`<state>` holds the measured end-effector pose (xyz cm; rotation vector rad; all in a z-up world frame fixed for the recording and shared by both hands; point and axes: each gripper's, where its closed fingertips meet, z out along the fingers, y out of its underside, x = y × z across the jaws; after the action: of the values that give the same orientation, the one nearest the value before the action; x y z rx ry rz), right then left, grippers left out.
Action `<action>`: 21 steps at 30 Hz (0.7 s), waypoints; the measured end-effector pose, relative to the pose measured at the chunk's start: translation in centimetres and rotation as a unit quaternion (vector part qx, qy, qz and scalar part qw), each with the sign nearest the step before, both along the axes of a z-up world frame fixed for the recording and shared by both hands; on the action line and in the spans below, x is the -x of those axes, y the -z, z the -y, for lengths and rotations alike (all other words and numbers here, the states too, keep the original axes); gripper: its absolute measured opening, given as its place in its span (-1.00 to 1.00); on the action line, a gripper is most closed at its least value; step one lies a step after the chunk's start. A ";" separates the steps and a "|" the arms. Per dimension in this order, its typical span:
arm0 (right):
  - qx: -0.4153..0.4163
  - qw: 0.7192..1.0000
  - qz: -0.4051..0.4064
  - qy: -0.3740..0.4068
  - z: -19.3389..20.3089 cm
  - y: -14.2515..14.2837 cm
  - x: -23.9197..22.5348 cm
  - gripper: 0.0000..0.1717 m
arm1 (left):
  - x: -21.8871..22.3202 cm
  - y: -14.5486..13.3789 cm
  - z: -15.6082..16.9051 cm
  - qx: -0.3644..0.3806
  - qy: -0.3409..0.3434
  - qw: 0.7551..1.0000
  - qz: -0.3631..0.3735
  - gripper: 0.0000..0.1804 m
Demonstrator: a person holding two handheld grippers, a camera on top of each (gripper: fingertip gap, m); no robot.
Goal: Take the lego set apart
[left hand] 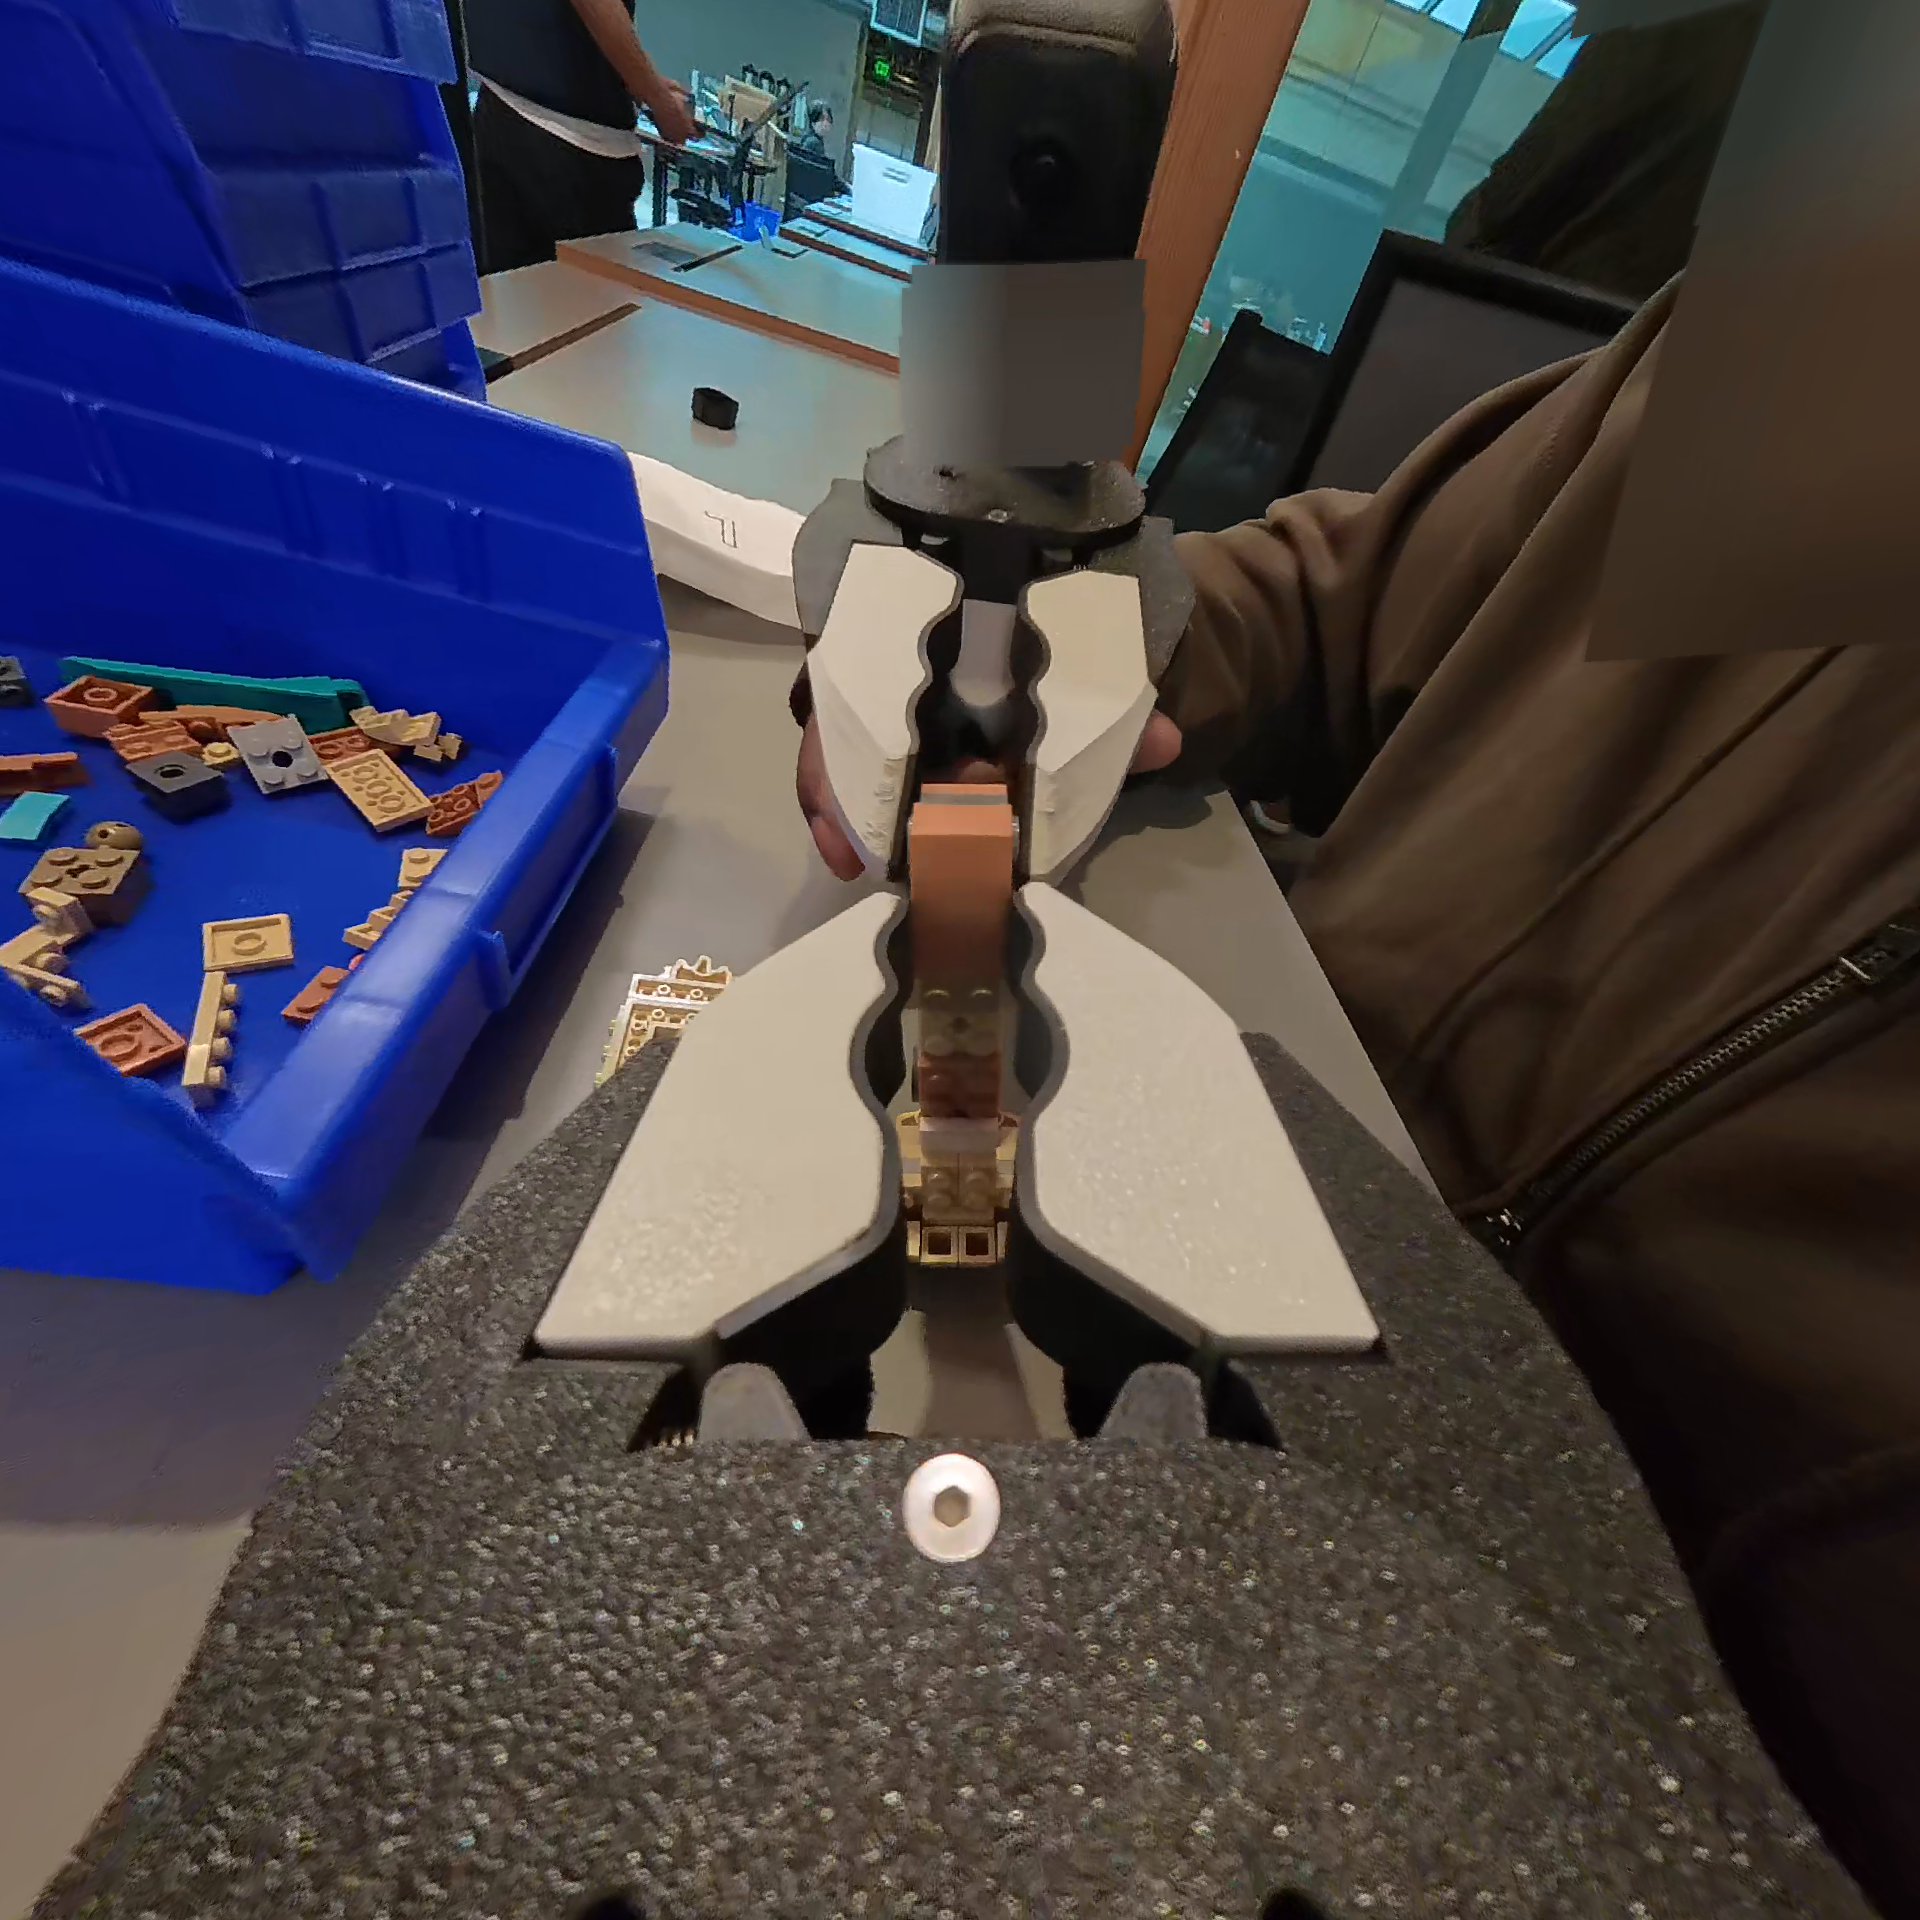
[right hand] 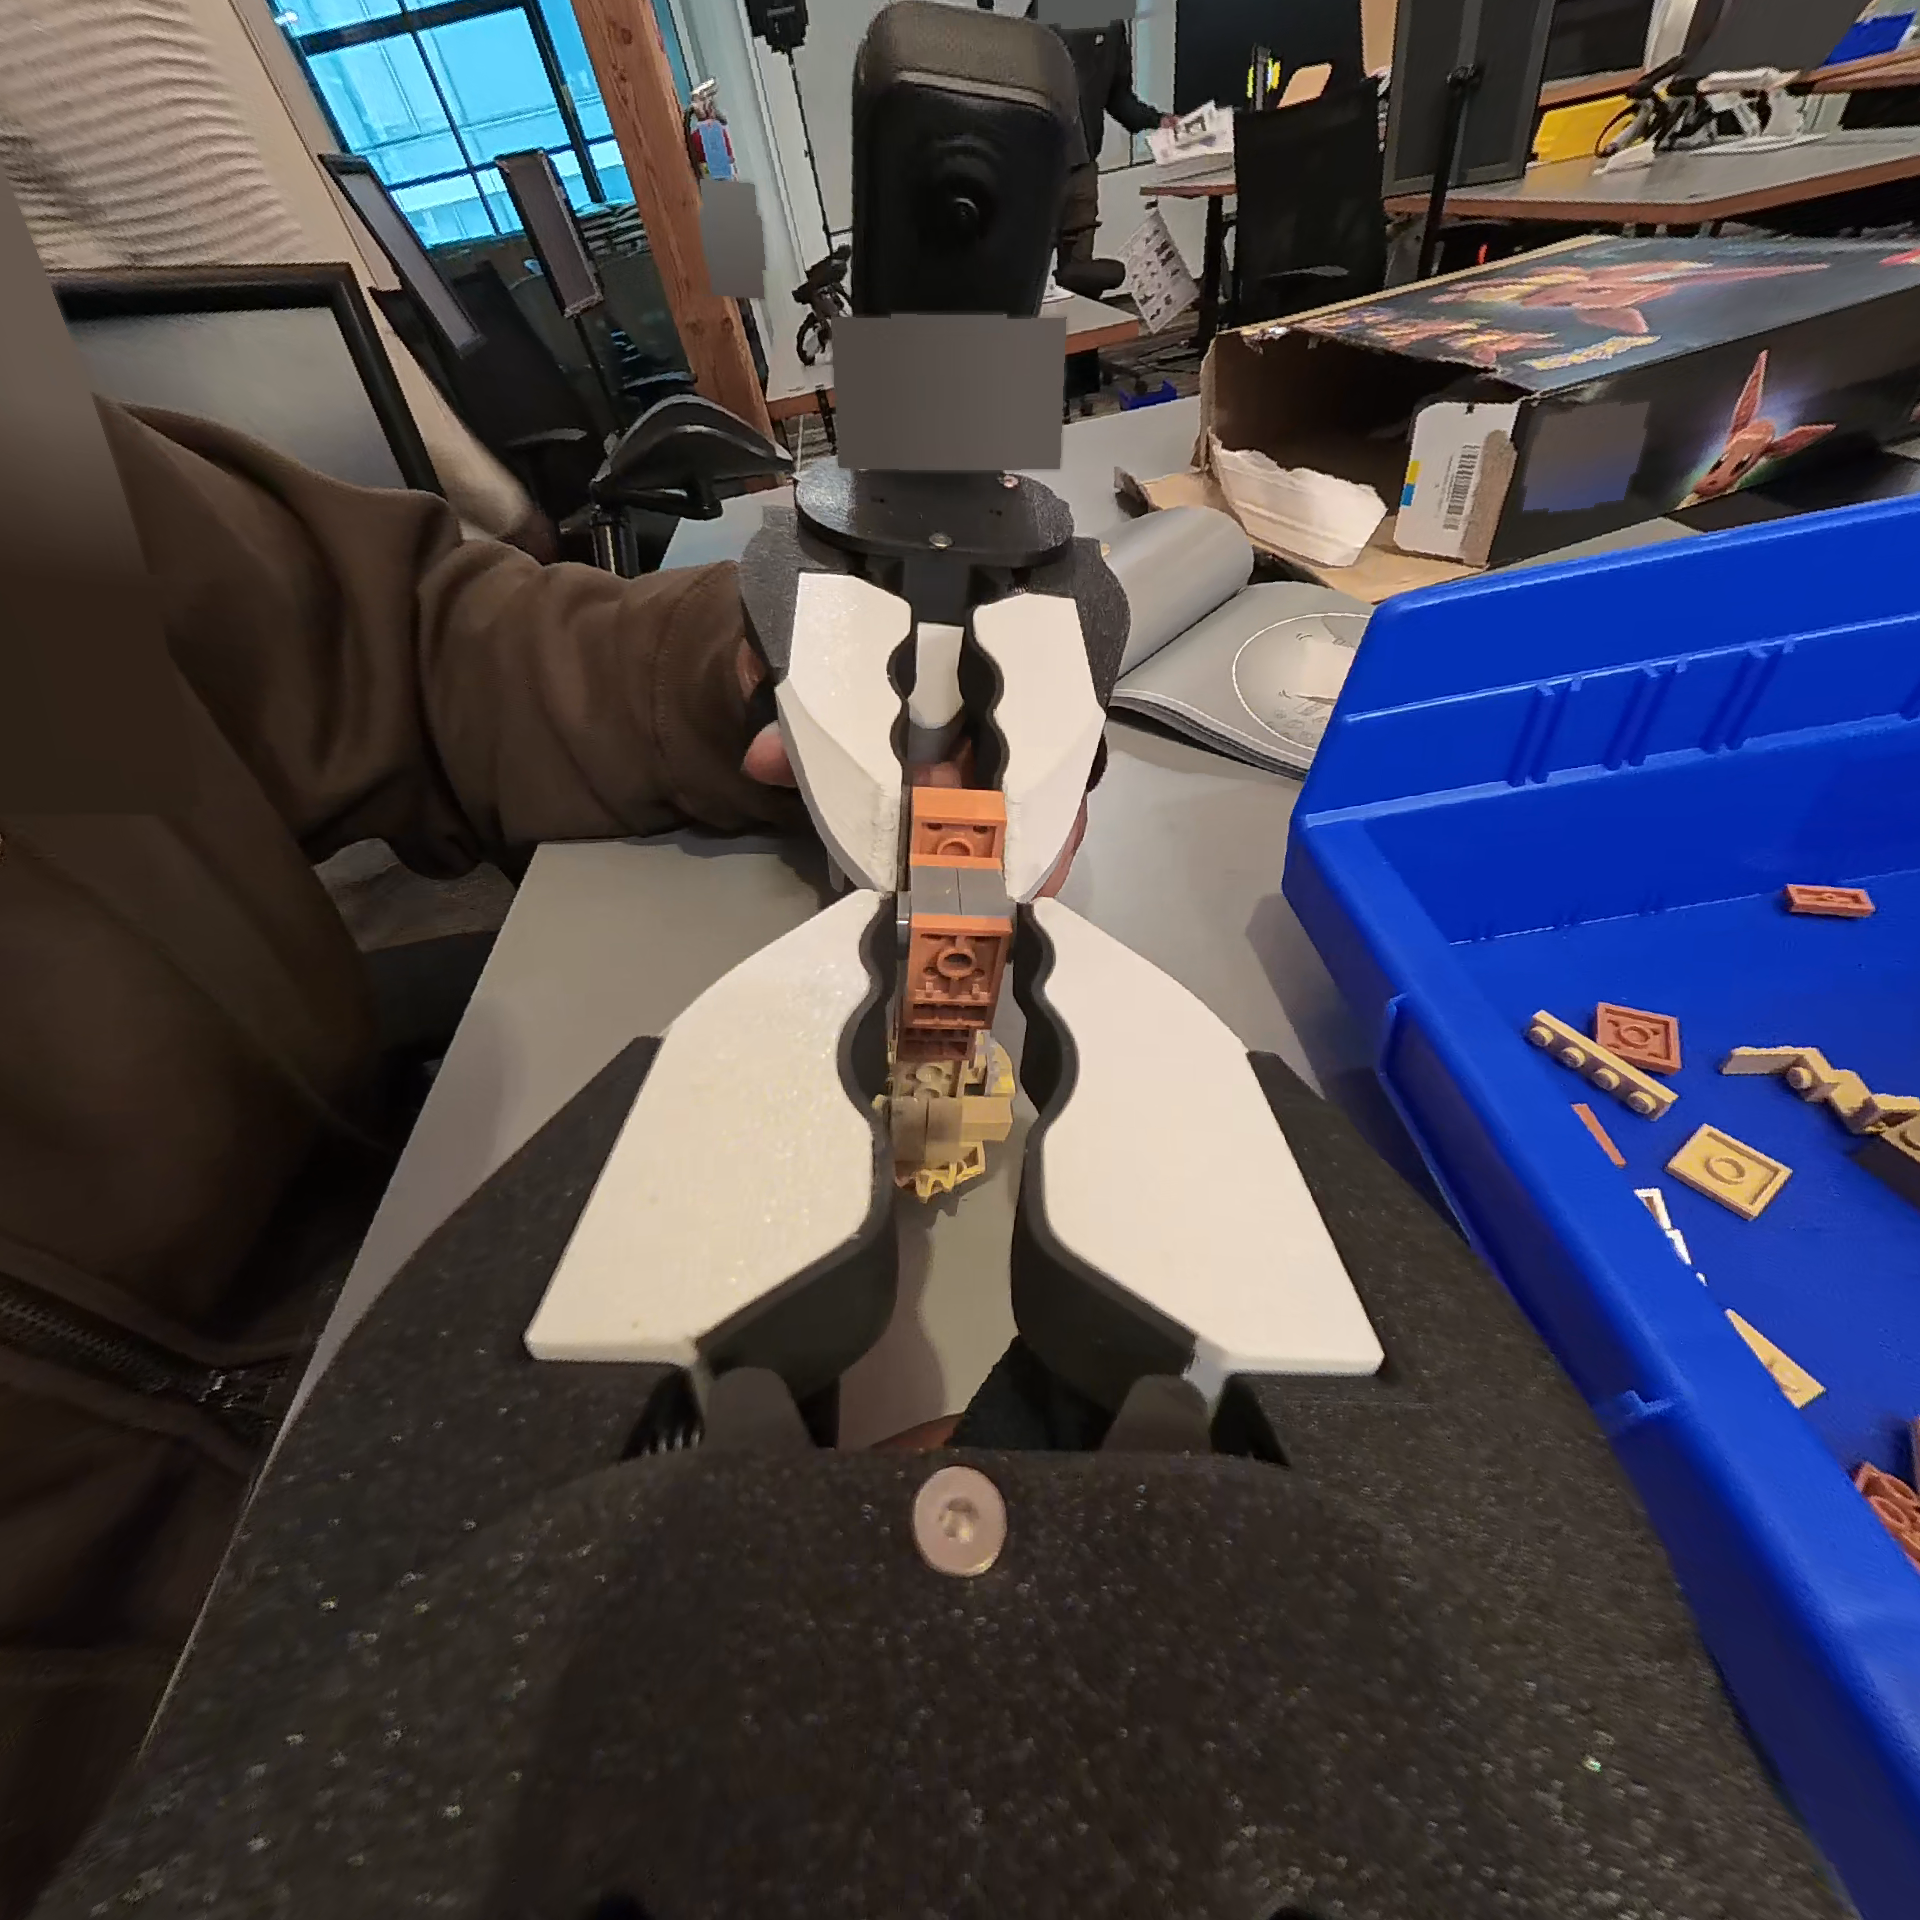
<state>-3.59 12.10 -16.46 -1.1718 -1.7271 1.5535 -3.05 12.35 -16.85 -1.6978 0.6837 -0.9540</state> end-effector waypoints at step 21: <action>0.041 0.999 0.004 -0.007 -1.0 0.4 -0.6 -0.75 | 1.5 -0.1 0.0 -0.009 -0.012 1.000 0.016 -0.82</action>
<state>-2.98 13.10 -16.90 -1.2092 -1.6949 1.6441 -4.51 12.34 -16.75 -1.6678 0.6470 -0.9545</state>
